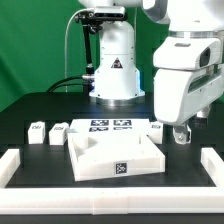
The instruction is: Assemble one leg
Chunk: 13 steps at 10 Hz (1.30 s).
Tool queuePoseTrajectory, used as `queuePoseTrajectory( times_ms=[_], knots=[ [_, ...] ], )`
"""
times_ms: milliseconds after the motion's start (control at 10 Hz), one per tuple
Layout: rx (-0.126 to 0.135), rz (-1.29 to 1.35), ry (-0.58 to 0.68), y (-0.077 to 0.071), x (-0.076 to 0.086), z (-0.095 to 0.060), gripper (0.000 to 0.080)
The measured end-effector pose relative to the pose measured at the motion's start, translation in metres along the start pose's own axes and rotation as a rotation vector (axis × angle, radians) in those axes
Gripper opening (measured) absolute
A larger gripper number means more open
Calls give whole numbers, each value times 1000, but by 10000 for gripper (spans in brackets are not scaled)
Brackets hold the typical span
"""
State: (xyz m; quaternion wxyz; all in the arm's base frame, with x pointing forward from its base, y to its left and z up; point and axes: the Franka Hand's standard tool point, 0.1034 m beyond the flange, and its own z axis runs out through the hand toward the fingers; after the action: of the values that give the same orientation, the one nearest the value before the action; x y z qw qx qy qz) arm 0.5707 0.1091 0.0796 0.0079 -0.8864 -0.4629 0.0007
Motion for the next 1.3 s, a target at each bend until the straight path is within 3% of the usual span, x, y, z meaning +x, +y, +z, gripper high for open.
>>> queuePoseTrajectory(
  times_ms=[800,1100,1200,1300],
  knots=[
    [-6,-6,7,0,-1,1,650],
    [-85,-217,73,-20,-45,15,650],
    [-83,-297,59,-22,-54,20,650],
    [-81,-254,61,-21,-52,18,650]
  ],
)
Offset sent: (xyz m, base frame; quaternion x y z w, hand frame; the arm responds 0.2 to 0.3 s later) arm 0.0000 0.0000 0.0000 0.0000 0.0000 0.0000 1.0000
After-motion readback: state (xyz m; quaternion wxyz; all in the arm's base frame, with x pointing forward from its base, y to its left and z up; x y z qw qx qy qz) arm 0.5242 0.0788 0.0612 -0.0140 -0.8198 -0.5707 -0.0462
